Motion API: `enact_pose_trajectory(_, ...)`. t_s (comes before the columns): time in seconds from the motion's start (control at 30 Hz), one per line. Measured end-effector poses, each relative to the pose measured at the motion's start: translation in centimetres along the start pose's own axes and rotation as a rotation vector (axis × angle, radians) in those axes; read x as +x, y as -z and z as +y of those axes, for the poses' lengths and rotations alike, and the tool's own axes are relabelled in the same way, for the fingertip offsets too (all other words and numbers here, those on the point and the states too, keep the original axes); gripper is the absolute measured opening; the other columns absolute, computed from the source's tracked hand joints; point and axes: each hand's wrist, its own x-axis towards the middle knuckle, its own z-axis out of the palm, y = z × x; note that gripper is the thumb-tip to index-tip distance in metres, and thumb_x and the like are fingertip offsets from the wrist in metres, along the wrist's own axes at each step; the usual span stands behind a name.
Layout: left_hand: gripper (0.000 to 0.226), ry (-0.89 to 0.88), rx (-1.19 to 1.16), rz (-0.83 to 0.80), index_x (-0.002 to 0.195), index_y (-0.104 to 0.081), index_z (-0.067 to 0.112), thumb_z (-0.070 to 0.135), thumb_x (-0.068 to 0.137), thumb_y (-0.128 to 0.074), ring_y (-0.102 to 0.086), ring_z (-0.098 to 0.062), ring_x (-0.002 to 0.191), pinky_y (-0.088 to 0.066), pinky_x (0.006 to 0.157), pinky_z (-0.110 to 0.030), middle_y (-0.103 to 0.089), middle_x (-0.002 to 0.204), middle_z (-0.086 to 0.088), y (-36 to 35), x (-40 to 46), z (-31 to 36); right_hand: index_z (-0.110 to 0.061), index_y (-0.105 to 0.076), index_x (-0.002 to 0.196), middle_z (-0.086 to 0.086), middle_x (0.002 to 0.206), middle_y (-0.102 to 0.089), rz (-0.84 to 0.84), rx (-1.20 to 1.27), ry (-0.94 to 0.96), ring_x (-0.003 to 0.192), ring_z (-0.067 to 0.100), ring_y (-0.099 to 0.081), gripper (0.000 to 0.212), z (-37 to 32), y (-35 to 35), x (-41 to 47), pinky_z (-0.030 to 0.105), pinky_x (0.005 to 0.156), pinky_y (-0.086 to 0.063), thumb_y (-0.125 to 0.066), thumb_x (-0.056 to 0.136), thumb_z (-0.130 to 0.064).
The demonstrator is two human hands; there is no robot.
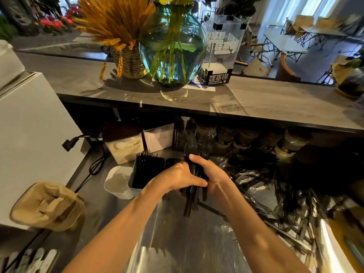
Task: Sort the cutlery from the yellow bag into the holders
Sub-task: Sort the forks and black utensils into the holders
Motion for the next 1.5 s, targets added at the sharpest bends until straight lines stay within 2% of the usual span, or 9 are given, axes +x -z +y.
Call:
enact_pose_trajectory(0.13,0.051,0.031,0.011,-0.097,0.119,-0.049,0.010,0.034,0.085,-0.078,-0.064,-0.006,0.046,-0.056,0.048,-0.025,-0.065,0.084,-0.003,0.6,0.0,0.7,-0.003,-0.073,0.091,0.015,0.085,-0.072,0.006,-0.003,0.011,0.074,0.025,-0.072,0.013,0.6,0.2,0.1,0.035,0.064,-0.060,-0.067,0.090,-0.014)
enact_pose_trajectory(0.37,0.038,0.040,-0.156,-0.111,0.110,-0.059,0.018,0.040,0.085,-0.076,-0.072,-0.011,0.075,-0.063,0.069,-0.034,-0.073,0.086,-0.001,-0.1,1.0,-0.7,0.001,-0.068,0.096,0.013,0.087,-0.070,0.019,0.176,0.090,0.078,0.023,-0.071,0.025,1.5,0.1,0.1,0.036,0.065,-0.060,-0.070,0.076,-0.014)
enact_pose_trajectory(0.5,0.066,-0.048,-0.330,0.002,0.112,-0.061,0.020,0.074,0.074,-0.065,-0.070,-0.016,0.098,-0.059,0.087,-0.038,-0.072,0.103,-0.002,-1.0,1.1,-2.3,-0.006,-0.072,0.088,0.009,0.086,-0.070,0.071,0.332,0.084,0.084,0.024,-0.070,0.020,1.5,1.2,0.9,0.041,0.080,-0.060,-0.074,0.075,-0.020)
enact_pose_trajectory(0.63,0.056,-0.284,-0.603,0.225,0.142,-0.049,0.025,0.058,0.099,-0.035,-0.054,-0.015,0.127,-0.043,0.109,-0.038,-0.057,0.138,0.003,-1.8,1.0,-2.6,-0.003,-0.073,0.093,0.012,0.087,-0.071,0.110,0.261,0.148,0.082,0.027,-0.070,0.017,1.4,1.9,0.8,0.042,0.079,-0.059,-0.070,0.087,-0.019)
enact_pose_trajectory(0.8,0.079,-0.354,-0.638,0.221,0.158,-0.020,0.023,0.068,0.093,-0.023,-0.021,-0.009,0.150,-0.018,0.124,-0.036,-0.023,0.164,0.003,-1.0,1.0,-0.2,0.010,-0.065,0.115,0.019,0.095,-0.071,-0.015,0.012,0.196,0.088,0.033,-0.071,0.029,1.4,-0.5,-0.8,0.038,0.069,-0.059,-0.065,0.089,-0.003)
enact_pose_trajectory(1.0,0.077,-0.274,-0.505,0.036,0.156,-0.024,0.029,0.072,0.092,-0.017,-0.027,-0.008,0.145,-0.022,0.121,-0.034,-0.028,0.157,0.013,0.1,1.5,-0.3,0.006,-0.067,0.107,0.020,0.089,-0.069,-0.004,0.121,0.079,0.081,0.034,-0.071,0.024,1.4,0.1,-1.0,0.047,0.073,-0.060,-0.065,0.087,-0.007)
enact_pose_trajectory(1.13,0.061,-0.230,-0.838,0.104,0.152,-0.036,0.029,0.058,0.103,-0.016,-0.053,-0.003,0.115,-0.040,0.102,-0.036,-0.051,0.133,0.015,-1.0,1.8,-1.5,-0.006,-0.070,0.080,0.009,0.078,-0.067,0.116,0.287,0.211,0.075,0.023,-0.068,0.015,0.6,1.2,-0.6,0.037,0.071,-0.057,-0.060,0.091,-0.013)
enact_pose_trajectory(1.23,0.060,0.007,-1.176,0.173,0.130,-0.061,0.019,0.058,0.103,-0.026,-0.065,-0.025,0.110,-0.051,0.091,-0.045,-0.070,0.119,-0.005,-2.3,2.3,-2.8,-0.015,-0.072,0.065,0.008,0.083,-0.067,0.133,0.470,0.335,0.081,0.020,-0.067,0.027,-1.5,1.9,-0.8,0.038,0.085,-0.053,-0.062,0.089,-0.009)
enact_pose_trajectory(1.5,0.047,0.215,-1.691,0.145,0.104,-0.065,0.005,0.049,0.100,-0.047,-0.069,-0.037,0.094,-0.057,0.080,-0.043,-0.075,0.085,-0.023,-4.1,1.0,1.1,0.000,-0.061,0.109,0.002,0.072,-0.068,0.323,0.475,0.498,0.069,0.014,-0.068,0.021,-1.7,-0.4,-0.8,0.032,0.067,-0.055,-0.064,0.088,-0.004)
